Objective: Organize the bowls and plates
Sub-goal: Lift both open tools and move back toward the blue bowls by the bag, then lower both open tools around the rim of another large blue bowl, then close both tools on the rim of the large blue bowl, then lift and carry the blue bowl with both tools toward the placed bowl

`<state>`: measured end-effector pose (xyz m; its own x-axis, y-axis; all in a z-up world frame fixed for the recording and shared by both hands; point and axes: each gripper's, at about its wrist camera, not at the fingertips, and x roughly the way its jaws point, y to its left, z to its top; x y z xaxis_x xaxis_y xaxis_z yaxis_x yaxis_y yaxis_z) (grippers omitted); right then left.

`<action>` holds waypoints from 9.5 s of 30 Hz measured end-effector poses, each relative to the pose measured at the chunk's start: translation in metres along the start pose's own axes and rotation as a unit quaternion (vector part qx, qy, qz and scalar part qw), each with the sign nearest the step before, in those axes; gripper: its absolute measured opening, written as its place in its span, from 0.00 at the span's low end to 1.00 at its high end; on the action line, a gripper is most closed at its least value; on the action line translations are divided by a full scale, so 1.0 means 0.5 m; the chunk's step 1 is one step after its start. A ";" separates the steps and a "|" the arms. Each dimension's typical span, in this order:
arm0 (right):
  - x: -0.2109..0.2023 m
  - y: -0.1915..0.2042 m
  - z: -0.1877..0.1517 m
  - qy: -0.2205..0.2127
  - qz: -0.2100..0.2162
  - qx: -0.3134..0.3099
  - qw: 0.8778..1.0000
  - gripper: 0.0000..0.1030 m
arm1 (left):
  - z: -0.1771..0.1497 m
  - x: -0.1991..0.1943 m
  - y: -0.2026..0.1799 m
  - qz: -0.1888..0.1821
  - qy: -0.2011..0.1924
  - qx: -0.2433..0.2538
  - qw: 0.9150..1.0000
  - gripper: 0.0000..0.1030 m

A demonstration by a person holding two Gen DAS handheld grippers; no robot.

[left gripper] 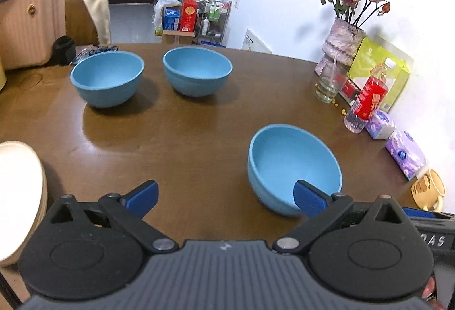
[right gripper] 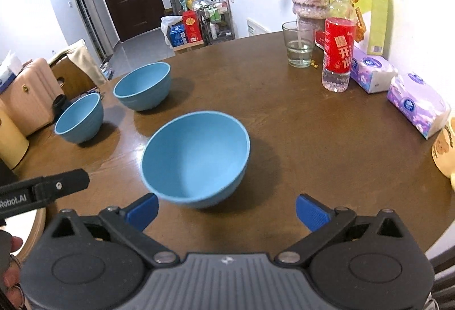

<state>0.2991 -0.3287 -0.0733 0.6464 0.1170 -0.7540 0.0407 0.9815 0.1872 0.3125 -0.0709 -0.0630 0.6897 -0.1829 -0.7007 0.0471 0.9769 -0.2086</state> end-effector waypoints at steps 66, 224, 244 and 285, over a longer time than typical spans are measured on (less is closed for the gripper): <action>-0.055 0.193 0.002 0.005 0.079 -0.059 0.995 1.00 | 0.019 -0.191 0.160 0.086 -0.061 -0.054 0.993 1.00; 0.401 0.616 0.282 0.116 -0.029 0.010 0.993 0.09 | 0.393 0.250 0.484 0.042 0.085 -0.067 0.993 0.12; 0.259 0.506 0.244 0.100 -0.034 0.028 0.994 0.09 | 0.344 0.150 0.345 0.026 0.066 -0.043 0.997 0.12; 0.136 0.195 0.187 0.078 -0.084 0.113 0.987 0.09 | 0.247 0.167 0.027 -0.031 0.094 0.034 0.995 0.12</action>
<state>0.4182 -0.2390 -0.0475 0.4922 -0.0063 -0.8705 0.3174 0.9325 0.1727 0.4601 -0.0593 -0.0400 0.5375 -0.2550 -0.8038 0.1396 0.9669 -0.2134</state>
